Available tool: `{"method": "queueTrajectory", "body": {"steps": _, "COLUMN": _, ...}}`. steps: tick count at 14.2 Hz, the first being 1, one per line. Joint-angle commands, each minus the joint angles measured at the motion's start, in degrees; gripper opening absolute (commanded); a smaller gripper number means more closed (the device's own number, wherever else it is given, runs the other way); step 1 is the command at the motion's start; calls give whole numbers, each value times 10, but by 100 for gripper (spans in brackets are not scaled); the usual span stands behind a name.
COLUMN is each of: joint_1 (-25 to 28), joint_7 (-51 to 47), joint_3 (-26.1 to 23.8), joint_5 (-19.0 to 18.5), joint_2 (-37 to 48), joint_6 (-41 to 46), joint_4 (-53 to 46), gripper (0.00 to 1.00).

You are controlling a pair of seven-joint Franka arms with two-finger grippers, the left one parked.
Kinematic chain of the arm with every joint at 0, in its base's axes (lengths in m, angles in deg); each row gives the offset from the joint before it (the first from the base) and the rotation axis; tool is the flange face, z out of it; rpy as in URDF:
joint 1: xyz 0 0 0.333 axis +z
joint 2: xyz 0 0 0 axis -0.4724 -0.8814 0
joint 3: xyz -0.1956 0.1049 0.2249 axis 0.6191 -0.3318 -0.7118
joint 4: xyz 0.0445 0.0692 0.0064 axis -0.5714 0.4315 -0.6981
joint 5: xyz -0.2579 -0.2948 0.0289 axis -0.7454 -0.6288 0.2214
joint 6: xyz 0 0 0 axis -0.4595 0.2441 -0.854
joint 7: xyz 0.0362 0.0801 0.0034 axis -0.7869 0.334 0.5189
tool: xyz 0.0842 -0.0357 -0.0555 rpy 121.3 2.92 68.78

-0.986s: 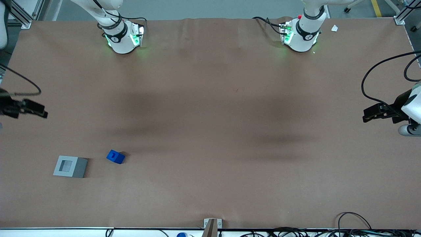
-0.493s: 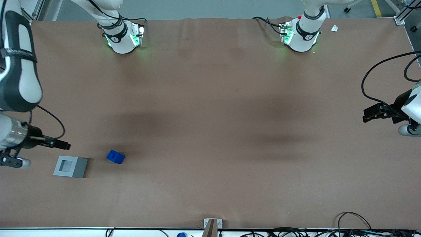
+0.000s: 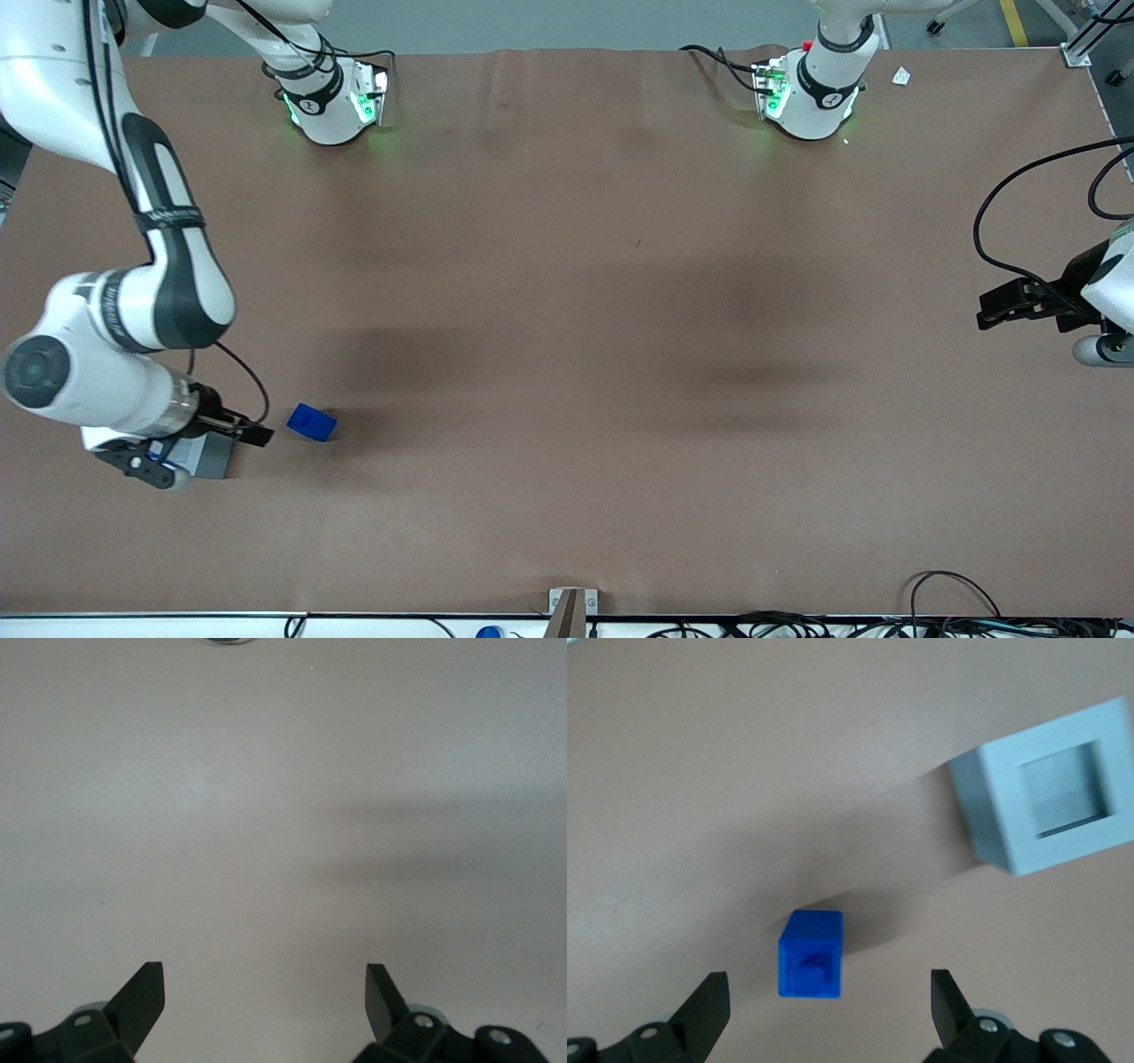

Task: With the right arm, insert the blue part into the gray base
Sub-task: 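Move the open right gripper down over the blue cube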

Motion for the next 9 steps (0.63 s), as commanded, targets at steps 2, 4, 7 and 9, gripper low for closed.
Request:
{"method": "queueTrajectory", "body": {"steps": 2, "joint_1": 12, "joint_7": -31, "joint_3": -2, "joint_5": -19, "joint_2": -9, "joint_6": 2, "joint_4": 4, "gripper": 100}}
{"method": "queueTrajectory", "body": {"steps": 4, "joint_1": 5, "joint_7": -32, "joint_3": -2, "joint_5": -19, "joint_2": -11, "joint_6": 1, "joint_4": 24, "gripper": 100}}
{"method": "queueTrajectory", "body": {"steps": 7, "joint_1": 1, "joint_7": -32, "joint_3": -2, "joint_5": -18, "joint_2": -14, "joint_6": -4, "joint_4": 43, "gripper": 100}}
{"method": "queueTrajectory", "body": {"steps": 9, "joint_1": 1, "joint_7": -32, "joint_3": -2, "joint_5": -15, "joint_2": -21, "joint_6": -4, "joint_4": 44, "gripper": 100}}
